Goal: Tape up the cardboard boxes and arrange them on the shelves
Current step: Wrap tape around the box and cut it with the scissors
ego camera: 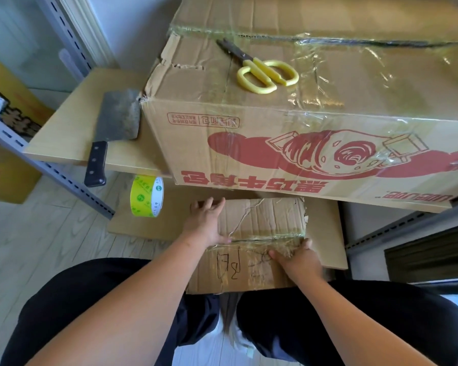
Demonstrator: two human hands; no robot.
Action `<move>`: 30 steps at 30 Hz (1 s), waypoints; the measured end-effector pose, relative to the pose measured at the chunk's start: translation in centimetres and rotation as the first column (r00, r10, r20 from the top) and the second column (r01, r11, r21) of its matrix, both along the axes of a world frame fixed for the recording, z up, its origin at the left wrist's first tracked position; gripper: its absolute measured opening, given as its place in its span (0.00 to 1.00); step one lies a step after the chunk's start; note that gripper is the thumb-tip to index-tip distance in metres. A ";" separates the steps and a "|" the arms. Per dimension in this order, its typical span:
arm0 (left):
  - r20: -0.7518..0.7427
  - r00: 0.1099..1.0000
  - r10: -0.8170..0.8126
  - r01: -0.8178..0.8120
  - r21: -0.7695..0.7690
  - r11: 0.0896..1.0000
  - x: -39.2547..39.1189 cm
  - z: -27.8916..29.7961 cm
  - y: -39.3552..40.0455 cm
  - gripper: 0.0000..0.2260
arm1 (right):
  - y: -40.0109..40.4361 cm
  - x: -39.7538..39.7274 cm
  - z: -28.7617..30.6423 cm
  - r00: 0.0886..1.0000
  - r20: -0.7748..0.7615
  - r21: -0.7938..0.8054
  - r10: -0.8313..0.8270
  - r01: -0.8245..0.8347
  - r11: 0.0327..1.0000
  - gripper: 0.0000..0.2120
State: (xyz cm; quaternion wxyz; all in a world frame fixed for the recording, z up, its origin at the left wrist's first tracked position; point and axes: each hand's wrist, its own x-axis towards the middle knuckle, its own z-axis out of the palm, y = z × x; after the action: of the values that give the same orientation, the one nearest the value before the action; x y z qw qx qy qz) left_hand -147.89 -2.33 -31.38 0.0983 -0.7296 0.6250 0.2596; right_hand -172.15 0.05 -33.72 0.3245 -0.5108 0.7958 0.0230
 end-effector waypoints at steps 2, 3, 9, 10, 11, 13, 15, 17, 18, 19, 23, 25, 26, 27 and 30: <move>0.018 1.000 -0.018 0.018 -0.019 1.000 0.3 0.8 0.3 0.52 | 0.1 0.1 0.3 1.000 0.008 0.002 0.003 -0.003 1.000 0.41; 0.051 0.998 -0.036 0.038 -0.042 0.998 0.2 1.2 0.5 0.51 | 0.3 0.1 0.4 1.000 0.010 -0.002 0.002 -0.002 1.000 0.40; 0.061 0.996 -0.068 0.073 -0.095 0.993 -0.1 1.5 1.3 0.49 | 1.9 0.4 1.0 0.996 0.049 0.031 -0.071 0.070 0.997 0.39; -0.009 0.999 -0.046 0.045 -0.058 0.997 0.2 1.6 1.0 0.48 | 1.5 0.7 1.3 0.992 0.074 0.039 -0.100 0.097 0.994 0.40; -0.081 0.997 -0.015 0.013 -0.025 1.000 0.3 1.9 0.9 0.47 | 0.9 1.0 1.8 0.990 0.083 0.042 -0.115 0.112 0.993 0.42; -0.150 0.985 0.087 -0.087 0.006 0.996 -0.1 3.0 1.0 0.45 | -0.2 2.1 3.4 0.996 0.032 0.047 -0.088 0.087 0.995 0.48; -0.153 0.956 0.249 -0.249 0.017 0.968 -0.7 4.1 1.6 0.41 | -0.4 3.9 5.7 1.000 -0.012 0.038 -0.016 0.016 0.999 0.49; -0.193 0.874 0.445 -0.447 0.035 0.894 -0.7 6.1 2.3 0.32 | -0.4 6.2 7.8 0.994 0.072 -0.066 0.081 -0.076 0.995 0.44; -0.228 0.807 0.545 -0.547 0.063 0.835 -0.5 7.0 2.7 0.26 | -0.3 7.5 8.7 0.981 0.142 -0.135 0.133 -0.113 0.984 0.43; -0.295 0.724 0.624 -0.634 0.074 0.770 -0.1 7.6 3.1 0.21 | -0.1 8.7 9.6 0.963 0.202 -0.192 0.180 -0.141 0.971 0.41; -0.291 0.542 0.788 -0.780 0.175 0.601 2.0 9.4 5.6 0.18 | 0.9 13.5 13.5 0.887 0.327 -0.225 0.324 -0.260 0.939 0.32; -0.366 0.319 0.874 -0.919 0.106 0.379 2.9 11.3 7.0 0.17 | 1.1 15.6 15.1 0.863 0.351 -0.207 0.364 -0.307 0.929 0.27; -0.383 0.213 0.899 -0.968 0.044 0.248 3.7 12.2 7.7 0.17 | 1.2 16.6 15.9 0.850 0.350 -0.195 0.393 -0.345 0.918 0.25; -0.460 0.100 0.882 -0.995 -0.028 0.098 4.4 12.8 7.9 0.16 | 1.1 17.4 16.5 0.839 0.351 -0.175 0.415 -0.377 0.910 0.25; -0.586 0.123 0.801 -0.977 -0.213 -0.006 6.9 13.8 7.1 0.17 | 0.4 19.5 17.1 0.829 0.377 -0.127 0.413 -0.395 0.910 0.30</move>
State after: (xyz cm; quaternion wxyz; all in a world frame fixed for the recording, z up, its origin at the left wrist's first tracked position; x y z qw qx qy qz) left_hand -141.00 4.73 -17.59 -0.4079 -0.8962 0.0511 0.1670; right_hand -152.65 0.44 -16.66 0.4547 -0.6683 0.5879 -0.0300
